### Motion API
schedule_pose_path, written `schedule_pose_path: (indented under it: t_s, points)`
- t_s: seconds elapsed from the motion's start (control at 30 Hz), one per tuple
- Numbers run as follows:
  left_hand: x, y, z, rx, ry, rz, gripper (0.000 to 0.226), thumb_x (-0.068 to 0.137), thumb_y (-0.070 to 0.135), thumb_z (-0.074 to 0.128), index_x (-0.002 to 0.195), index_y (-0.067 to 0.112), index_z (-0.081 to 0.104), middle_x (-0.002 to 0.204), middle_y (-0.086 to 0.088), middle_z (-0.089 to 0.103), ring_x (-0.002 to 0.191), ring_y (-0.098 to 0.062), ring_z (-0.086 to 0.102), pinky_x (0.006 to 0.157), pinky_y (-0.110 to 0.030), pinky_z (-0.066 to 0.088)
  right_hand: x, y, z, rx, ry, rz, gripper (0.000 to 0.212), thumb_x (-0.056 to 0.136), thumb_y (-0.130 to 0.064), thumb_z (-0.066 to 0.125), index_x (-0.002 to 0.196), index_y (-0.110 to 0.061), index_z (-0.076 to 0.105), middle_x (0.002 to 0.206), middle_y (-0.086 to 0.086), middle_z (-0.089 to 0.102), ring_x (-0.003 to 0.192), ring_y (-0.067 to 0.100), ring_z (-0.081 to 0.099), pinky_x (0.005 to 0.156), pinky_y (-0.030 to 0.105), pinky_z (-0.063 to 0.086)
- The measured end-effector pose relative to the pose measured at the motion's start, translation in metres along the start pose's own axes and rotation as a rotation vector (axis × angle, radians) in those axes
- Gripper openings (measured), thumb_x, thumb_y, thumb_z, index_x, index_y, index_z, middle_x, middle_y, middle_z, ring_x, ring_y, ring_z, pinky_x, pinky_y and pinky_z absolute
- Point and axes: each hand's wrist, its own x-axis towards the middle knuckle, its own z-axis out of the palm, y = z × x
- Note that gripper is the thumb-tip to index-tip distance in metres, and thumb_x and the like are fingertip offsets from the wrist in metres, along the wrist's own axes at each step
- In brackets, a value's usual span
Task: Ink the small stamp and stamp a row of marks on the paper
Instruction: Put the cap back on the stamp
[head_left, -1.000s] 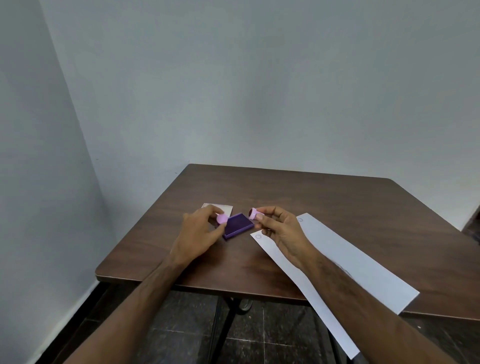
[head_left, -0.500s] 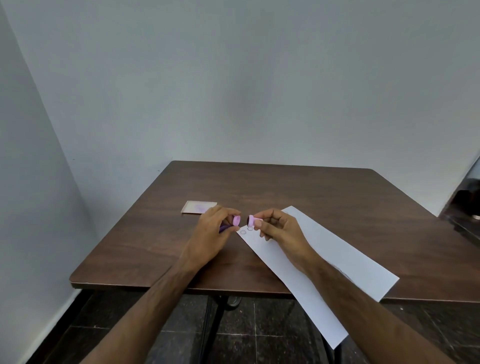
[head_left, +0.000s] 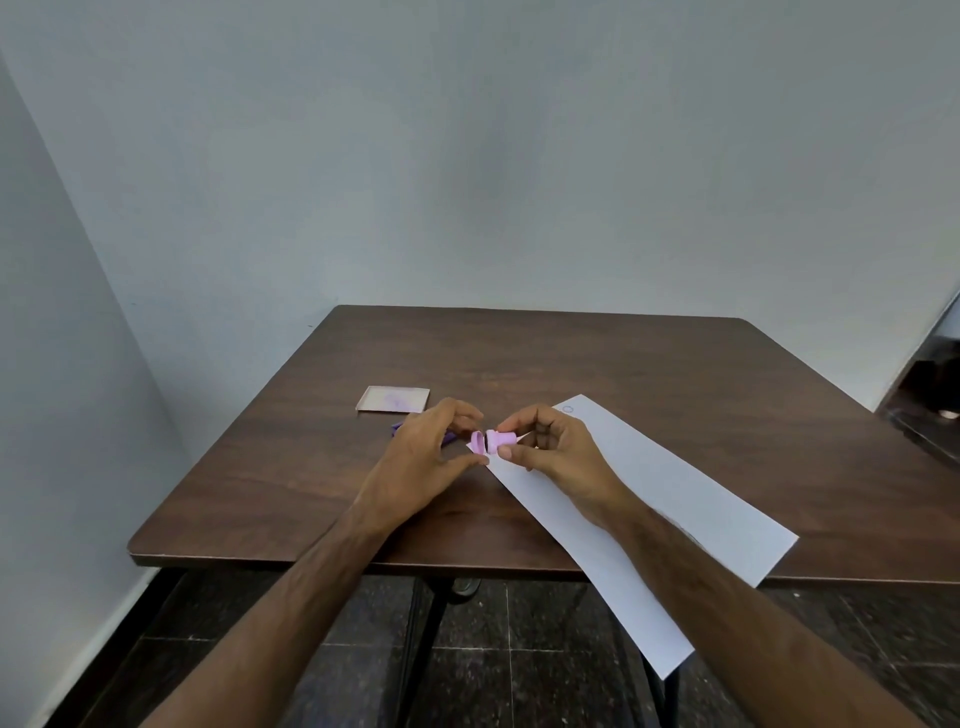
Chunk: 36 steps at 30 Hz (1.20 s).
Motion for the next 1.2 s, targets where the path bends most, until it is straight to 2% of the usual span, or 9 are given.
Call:
schedule_pose_path:
  t_s: [0.1,0.2,0.33,0.53,0.73,0.93,1.03,1.13,1.2]
  points:
    - [-0.001,0.002,0.0,0.035,-0.022,0.011,0.049,0.078,0.023,0.082,0.121,0.022,0.058,0.107,0.014,0.065,0.096,0.009,0.055,0.093,-0.037,0.051,0.001,0.001,0.001,-0.035,0.005,-0.004,0.017,0.083,-0.018,0.081,0.097,-0.021,0.072,0.103,0.005,0.075,0.09,0.023,0.065,0.077,0.03,0.054]
    - [-0.002,0.001,0.0,0.054,-0.026,0.025,0.054,0.078,0.021,0.082,0.126,0.02,0.057,0.111,0.007,0.068,0.099,0.006,0.055,0.093,-0.042,0.051,0.0,0.003,0.001,-0.086,0.008,-0.018,0.022,0.083,-0.022,0.081,0.102,-0.015,0.072,0.104,0.006,0.075,0.093,0.026,0.066,0.083,0.035,0.056]
    - [-0.002,0.002,-0.001,0.086,-0.038,0.054,0.052,0.079,0.019,0.081,0.125,0.019,0.058,0.114,0.002,0.069,0.102,-0.004,0.058,0.093,-0.041,0.051,0.0,0.002,0.002,-0.127,0.011,-0.016,0.026,0.083,-0.027,0.081,0.104,-0.013,0.073,0.106,0.006,0.075,0.096,0.029,0.067,0.088,0.041,0.058]
    - [-0.003,0.007,0.0,0.126,-0.05,0.065,0.054,0.079,0.015,0.081,0.128,0.015,0.059,0.11,-0.004,0.072,0.1,-0.02,0.065,0.093,-0.033,0.045,-0.003,0.001,0.002,-0.143,0.018,-0.047,0.025,0.083,-0.023,0.081,0.104,-0.011,0.076,0.103,0.007,0.077,0.093,0.029,0.069,0.088,0.043,0.058]
    - [-0.003,0.011,-0.003,0.148,-0.055,0.089,0.04,0.08,0.013,0.08,0.117,0.01,0.064,0.111,-0.006,0.072,0.101,-0.023,0.066,0.094,-0.036,0.044,-0.002,-0.001,0.004,-0.166,0.002,-0.083,0.025,0.085,-0.02,0.08,0.107,-0.009,0.076,0.103,0.008,0.077,0.09,0.029,0.069,0.084,0.041,0.057]
    - [-0.003,0.005,-0.002,0.152,-0.004,0.054,0.045,0.082,0.029,0.078,0.121,0.016,0.06,0.101,0.0,0.07,0.091,-0.016,0.063,0.087,-0.044,0.049,0.001,-0.009,0.006,-0.206,-0.035,-0.107,0.024,0.089,-0.022,0.076,0.11,-0.012,0.074,0.107,0.006,0.076,0.096,0.025,0.069,0.089,0.039,0.058]
    - [-0.002,0.005,-0.002,0.146,0.047,0.045,0.05,0.085,0.045,0.069,0.126,0.02,0.055,0.094,0.003,0.068,0.086,-0.013,0.062,0.083,-0.044,0.049,0.007,-0.023,0.007,-0.17,-0.09,-0.068,0.022,0.089,-0.027,0.075,0.107,-0.013,0.074,0.103,0.006,0.076,0.094,0.026,0.07,0.086,0.037,0.059]
    - [0.0,0.006,-0.004,0.168,0.149,0.049,0.049,0.087,0.053,0.06,0.126,0.025,0.052,0.093,0.002,0.069,0.084,-0.018,0.063,0.079,-0.044,0.049,0.017,-0.036,0.012,-0.106,-0.151,-0.045,0.023,0.089,-0.022,0.075,0.106,-0.007,0.072,0.105,0.013,0.075,0.098,0.031,0.072,0.089,0.043,0.061]
    - [0.001,0.004,-0.008,0.189,0.21,0.036,0.05,0.085,0.051,0.063,0.126,0.023,0.054,0.096,0.003,0.069,0.086,-0.017,0.064,0.082,-0.041,0.047,0.024,-0.043,0.017,-0.084,-0.163,-0.025,0.026,0.087,-0.022,0.077,0.108,-0.008,0.07,0.105,0.014,0.075,0.099,0.031,0.072,0.091,0.046,0.06]
